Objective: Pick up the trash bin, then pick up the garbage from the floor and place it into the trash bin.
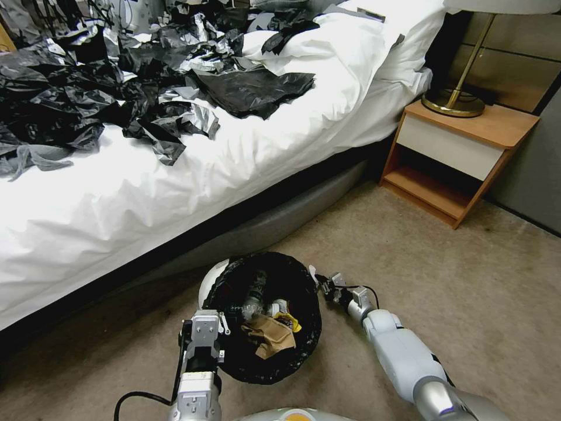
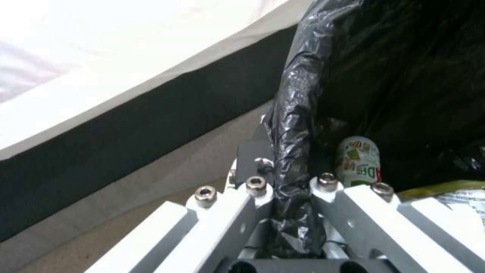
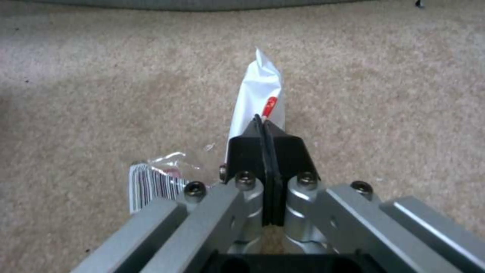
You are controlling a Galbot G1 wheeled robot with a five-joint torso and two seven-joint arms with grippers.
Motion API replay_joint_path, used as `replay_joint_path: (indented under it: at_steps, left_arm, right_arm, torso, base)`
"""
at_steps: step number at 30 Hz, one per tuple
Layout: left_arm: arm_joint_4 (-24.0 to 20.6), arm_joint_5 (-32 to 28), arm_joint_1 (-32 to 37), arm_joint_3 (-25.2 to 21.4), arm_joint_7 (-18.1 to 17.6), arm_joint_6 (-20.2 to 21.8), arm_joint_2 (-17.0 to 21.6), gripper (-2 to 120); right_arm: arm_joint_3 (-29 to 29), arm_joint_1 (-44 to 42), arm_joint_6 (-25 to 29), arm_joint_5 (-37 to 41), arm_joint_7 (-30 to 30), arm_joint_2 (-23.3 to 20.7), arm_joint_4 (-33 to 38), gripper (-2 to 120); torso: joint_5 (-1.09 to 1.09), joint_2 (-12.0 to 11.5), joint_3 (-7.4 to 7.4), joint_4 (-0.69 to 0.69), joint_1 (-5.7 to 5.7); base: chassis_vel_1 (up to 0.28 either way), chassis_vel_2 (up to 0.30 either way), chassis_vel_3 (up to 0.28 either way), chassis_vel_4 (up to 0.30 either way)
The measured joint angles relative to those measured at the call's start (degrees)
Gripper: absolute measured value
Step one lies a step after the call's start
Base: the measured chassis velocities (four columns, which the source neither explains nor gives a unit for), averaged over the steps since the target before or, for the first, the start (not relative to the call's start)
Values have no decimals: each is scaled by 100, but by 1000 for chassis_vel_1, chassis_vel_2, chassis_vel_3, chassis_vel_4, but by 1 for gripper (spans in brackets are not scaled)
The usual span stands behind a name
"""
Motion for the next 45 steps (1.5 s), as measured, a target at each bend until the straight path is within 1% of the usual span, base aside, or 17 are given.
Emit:
replay_joint_path:
  at_steps: [10,17,21,23,24,27,28,30,31,32,34,35,37,38,40,43,45]
  left_arm:
    - [0,-7,-11,11,0,-1,0,0]
    - [0,-9,-22,28,8,-4,0,0]
    - [1,-14,-34,30,16,-5,0,0]
    - [4,-15,-45,34,24,-5,0,0]
    - [4,-15,-45,34,24,-5,0,0]
    - [19,-19,-55,37,28,-4,0,0]
    - [19,-19,-55,37,28,-4,0,0]
    - [25,-22,-60,40,29,-5,0,0]
    - [25,-22,-60,40,29,-5,0,0]
    - [36,-28,-64,41,31,-5,0,0]
    - [52,-37,-71,42,31,-5,0,0]
    - [52,-37,-71,42,31,-5,0,0]
    - [69,-43,-76,42,32,-5,0,0]
    - [69,-43,-76,42,32,-5,0,0]
    - [73,-49,-78,41,32,-5,3,0]
    - [72,-52,-78,41,32,-5,9,0]
    - [63,-53,-76,40,32,-5,13,0]
  right_arm:
    - [135,-182,60,19,-56,-48,65,0]
    - [147,-488,49,382,-66,-217,518,0]
    - [145,-875,20,576,-30,-346,1127,0]
    - [178,-1141,22,699,15,-437,1589,0]
    - [178,-1141,22,699,15,-437,1589,0]
    - [250,-1532,95,897,44,-552,2425,0]
    - [250,-1532,95,897,44,-552,2425,0]
    - [287,-1769,142,1000,51,-606,2936,0]
    - [287,-1769,142,1000,51,-606,2936,0]
    - [329,-2007,153,1119,58,-654,3513,0]
    - [392,-2285,223,1223,58,-692,4200,0]
    - [392,-2285,223,1223,58,-692,4200,0]
    - [472,-2596,400,1276,13,-704,4998,0]
    - [472,-2596,400,1276,13,-704,4998,0]
    - [520,-2836,450,1294,-8,-722,5479,0]
    - [576,-2889,462,1281,-23,-729,5557,0]
    - [584,-2828,461,1258,13,-729,5344,0]
  torso:
    - [0,0,0,0,0]
    - [1,0,0,-1,0]
    - [2,0,0,0,0]
    - [-1,0,0,0,0]
    - [-1,0,0,0,0]
    - [0,0,-1,1,0]
    - [0,0,-1,1,0]
    - [0,0,0,0,0]
    - [0,0,0,0,0]
    - [2,0,0,0,0]
    - [-2,0,0,0,0]
    - [-2,0,0,0,0]
    - [0,0,-1,1,-1]
    - [0,0,-1,1,-1]
    - [0,0,0,0,0]
    - [-2,0,-1,-1,0]
    - [1,0,0,1,0]
  base:
    - [0,0,0,0]
    - [0,0,0,0]
    - [0,0,0,0]
    - [0,0,0,0]
    - [0,0,0,0]
    - [0,0,0,0]
    - [0,0,0,0]
    - [0,0,0,0]
    - [0,0,0,0]
    - [0,0,0,0]
    - [0,0,0,0]
    - [0,0,0,0]
    - [0,0,0,0]
    - [0,0,0,0]
    - [0,0,0,0]
    - [0,0,0,0]
    - [0,0,0,0]
